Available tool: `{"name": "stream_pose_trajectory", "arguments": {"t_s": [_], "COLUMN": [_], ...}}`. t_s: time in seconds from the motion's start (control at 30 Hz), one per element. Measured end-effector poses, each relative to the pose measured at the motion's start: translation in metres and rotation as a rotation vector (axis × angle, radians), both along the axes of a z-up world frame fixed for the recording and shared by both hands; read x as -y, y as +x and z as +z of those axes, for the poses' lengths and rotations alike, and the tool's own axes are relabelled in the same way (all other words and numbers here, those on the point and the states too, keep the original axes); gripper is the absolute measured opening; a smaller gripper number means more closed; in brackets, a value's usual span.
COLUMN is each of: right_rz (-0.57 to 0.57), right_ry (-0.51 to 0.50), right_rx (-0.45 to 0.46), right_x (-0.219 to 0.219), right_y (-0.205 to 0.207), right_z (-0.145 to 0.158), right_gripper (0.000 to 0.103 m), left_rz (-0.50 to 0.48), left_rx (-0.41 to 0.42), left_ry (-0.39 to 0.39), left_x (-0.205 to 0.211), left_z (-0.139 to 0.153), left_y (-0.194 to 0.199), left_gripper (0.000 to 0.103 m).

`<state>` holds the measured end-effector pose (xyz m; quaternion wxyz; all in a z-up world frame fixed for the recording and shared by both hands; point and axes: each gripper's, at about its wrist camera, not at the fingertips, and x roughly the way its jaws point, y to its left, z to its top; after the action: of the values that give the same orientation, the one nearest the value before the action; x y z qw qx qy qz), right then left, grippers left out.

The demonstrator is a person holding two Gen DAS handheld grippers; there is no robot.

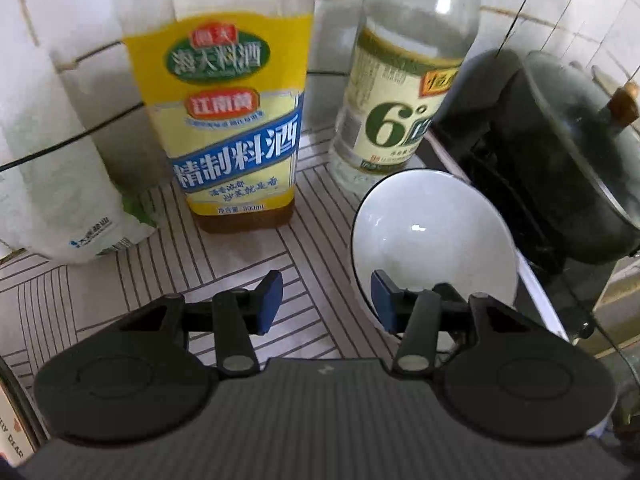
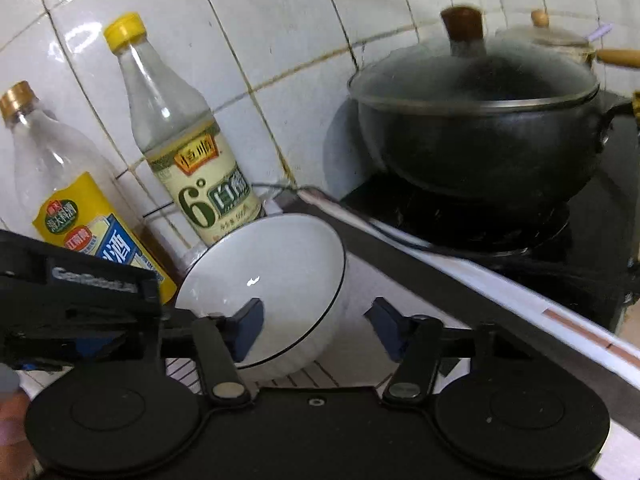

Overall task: Organize plates and bowls
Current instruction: 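Close both grippers on the small white bowl rim, then lift the small white bowl with both grippers toward the bowl stack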

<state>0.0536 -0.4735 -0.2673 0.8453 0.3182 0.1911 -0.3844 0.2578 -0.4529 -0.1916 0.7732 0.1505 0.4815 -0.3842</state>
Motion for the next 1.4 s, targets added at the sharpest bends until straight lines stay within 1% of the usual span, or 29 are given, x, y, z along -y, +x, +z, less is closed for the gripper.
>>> {"name": "stream_pose_trajectory", "arguments": {"t_s": [0.1,0.13,0.2,0.27,0.3,0.33,0.37,0.4,0.43,0.57,0.67,0.77,0.83,0.93,1.03,1.07,1.13,1.2,1.4], "right_rz": [-0.017,-0.026,-0.035,-0.031,-0.03,-0.028,-0.032,-0.038,-0.038,-0.038,-0.027,-0.015,0.015,0.067,0.117,0.13,0.147,0.178,0.279], "right_ry": [0.09,0.101,0.119,0.133,0.137,0.141,0.144,0.143,0.145,0.189,0.263,0.321,0.329,0.311,0.303,0.314,0.37,0.379,0.345], "right_rx": [0.053,0.068,0.078,0.072,0.069,0.064,0.056,0.052,0.053,0.019,0.024,0.056,0.047,0.033,0.011,0.003,-0.008,-0.015,-0.034], "right_x": [0.004,0.003,0.002,0.003,0.003,0.004,0.004,0.004,0.003,0.007,0.01,0.012,0.008,-0.004,-0.014,-0.017,-0.022,-0.028,-0.05], "right_y": [-0.005,-0.007,-0.006,-0.004,-0.002,0.0,0.001,0.002,0.001,0.003,-0.001,-0.006,-0.006,-0.005,-0.003,-0.003,-0.005,-0.007,-0.008], "right_z": [-0.009,-0.01,-0.015,-0.018,-0.019,-0.021,-0.022,-0.022,-0.021,-0.018,-0.014,-0.015,-0.013,-0.006,0.0,0.002,0.005,0.011,0.034], "right_gripper": [0.058,0.057,0.051,0.037,0.034,0.03,0.028,0.028,0.027,0.024,0.024,0.024,0.024,0.024,0.024,0.024,0.024,0.024,0.024], "left_rz": [-0.02,-0.025,-0.032,-0.037,-0.038,-0.042,-0.048,-0.058,-0.062,-0.065,-0.049,-0.011,0.01,0.041,0.064,0.061,0.067,0.079,0.119], "left_rx": [-0.016,-0.019,-0.028,-0.056,-0.066,-0.073,-0.078,-0.087,-0.093,-0.084,-0.109,-0.162,-0.167,-0.171,-0.187,-0.188,-0.196,-0.204,-0.193], "left_ry": [0.015,0.02,0.024,0.002,-0.009,-0.019,-0.021,-0.023,-0.019,0.006,0.002,0.022,0.024,0.034,0.019,0.015,0.013,0.015,0.015], "left_x": [0.006,0.008,0.011,0.013,0.013,0.014,0.014,0.014,0.014,0.006,-0.008,-0.023,-0.035,-0.051,-0.069,-0.075,-0.085,-0.096,-0.135], "left_z": [-0.007,-0.011,-0.016,-0.019,-0.02,-0.02,-0.02,-0.02,-0.019,-0.013,-0.011,-0.014,-0.014,-0.015,-0.012,-0.01,-0.007,0.0,0.023], "left_y": [0.0,0.0,0.002,0.005,0.005,0.005,0.006,0.004,0.003,-0.004,-0.006,-0.006,-0.009,-0.013,-0.014,-0.014,-0.013,-0.015,-0.026], "left_gripper": [0.046,0.045,0.042,0.031,0.029,0.024,0.017,0.014,0.013,0.013,0.013,0.013,0.013,0.013,0.013,0.013,0.013,0.013,0.014]}}
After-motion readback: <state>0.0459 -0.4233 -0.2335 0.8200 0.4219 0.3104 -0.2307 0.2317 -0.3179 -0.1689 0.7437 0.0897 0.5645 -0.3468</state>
